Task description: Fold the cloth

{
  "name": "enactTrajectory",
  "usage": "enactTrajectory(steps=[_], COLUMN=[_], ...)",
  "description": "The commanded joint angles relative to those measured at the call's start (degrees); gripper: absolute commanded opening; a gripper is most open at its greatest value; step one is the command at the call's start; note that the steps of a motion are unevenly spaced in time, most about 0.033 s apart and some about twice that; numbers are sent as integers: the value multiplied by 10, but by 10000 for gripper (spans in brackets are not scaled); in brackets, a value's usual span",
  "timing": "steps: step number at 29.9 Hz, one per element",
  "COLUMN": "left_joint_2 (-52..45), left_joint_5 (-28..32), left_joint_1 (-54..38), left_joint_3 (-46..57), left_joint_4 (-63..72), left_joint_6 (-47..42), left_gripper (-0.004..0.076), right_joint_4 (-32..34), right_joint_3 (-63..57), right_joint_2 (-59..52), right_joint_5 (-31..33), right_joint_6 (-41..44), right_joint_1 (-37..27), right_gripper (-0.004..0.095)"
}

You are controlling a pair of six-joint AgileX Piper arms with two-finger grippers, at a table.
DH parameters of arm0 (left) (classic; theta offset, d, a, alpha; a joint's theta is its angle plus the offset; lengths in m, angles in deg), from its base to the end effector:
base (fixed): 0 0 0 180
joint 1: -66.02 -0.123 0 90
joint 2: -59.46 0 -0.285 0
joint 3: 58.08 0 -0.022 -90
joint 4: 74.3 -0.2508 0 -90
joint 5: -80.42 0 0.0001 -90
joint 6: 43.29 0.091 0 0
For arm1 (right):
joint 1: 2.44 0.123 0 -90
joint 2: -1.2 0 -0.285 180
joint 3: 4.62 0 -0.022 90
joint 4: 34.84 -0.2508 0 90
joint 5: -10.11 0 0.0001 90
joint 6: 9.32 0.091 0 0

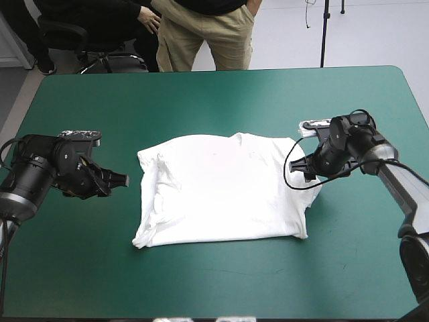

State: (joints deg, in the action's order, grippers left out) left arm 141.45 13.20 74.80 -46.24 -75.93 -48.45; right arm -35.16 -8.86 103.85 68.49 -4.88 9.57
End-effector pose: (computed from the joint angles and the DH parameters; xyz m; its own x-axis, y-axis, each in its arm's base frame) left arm 0.2390 -0.0345 0.3244 -0.9431 0.0658 -0.3258 0.0699 0.9976 -0.0009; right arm 0.3245 0.0695 0.2612 -0.9597 -0.1220 -0.2531 -0.1326 0.9909 0.0250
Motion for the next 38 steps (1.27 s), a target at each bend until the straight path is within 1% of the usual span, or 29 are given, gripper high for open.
enactTrajectory(steps=[1,5,10,12,13,14,15,18,23,28,31,34,38], left_joint_2=[-17,-17,-17,-17,-17,-17,-17,-17,-17,-17,-17,-17,-17], left_joint_5=[6,5,5,9,10,11,11,16,14,15,15,15,17], left_joint_1=[-2,-2,-2,-2,-2,-2,-2,-2,-2,-2,-2,-2,-2], left_joint_3=[-17,-17,-17,-17,-17,-17,-17,-17,-17,-17,-17,-17,-17], left_joint_4=[16,38,48,49,51,51,53,53,55,58,58,58,66], left_joint_6=[5,11,11,11,11,11,11,11,11,12,12,12,12], left_gripper=[335,307,284,284,284,284,284,282,282,282,282,274,261], right_joint_4=[11,17,14,14,14,14,14,14,17,-5,-39,-86,-105], right_joint_3=[17,17,17,15,15,15,15,15,15,20,28,37,40], right_joint_2=[8,41,72,76,77,77,77,75,53,13,-4,-6,2], right_joint_5=[-33,-47,-48,-49,-49,-49,-46,-36,-36,-44,-45,-44,-58], right_joint_6=[-4,-4,-3,-2,-2,-2,-2,-2,26,28,10,-17,-32], right_joint_1=[-5,-5,-5,-5,-5,-5,-5,-5,-4,-4,-4,4,40], right_gripper=[515,498,491,454,422,368,294,-8,-15,-15,-15,-15,-15])
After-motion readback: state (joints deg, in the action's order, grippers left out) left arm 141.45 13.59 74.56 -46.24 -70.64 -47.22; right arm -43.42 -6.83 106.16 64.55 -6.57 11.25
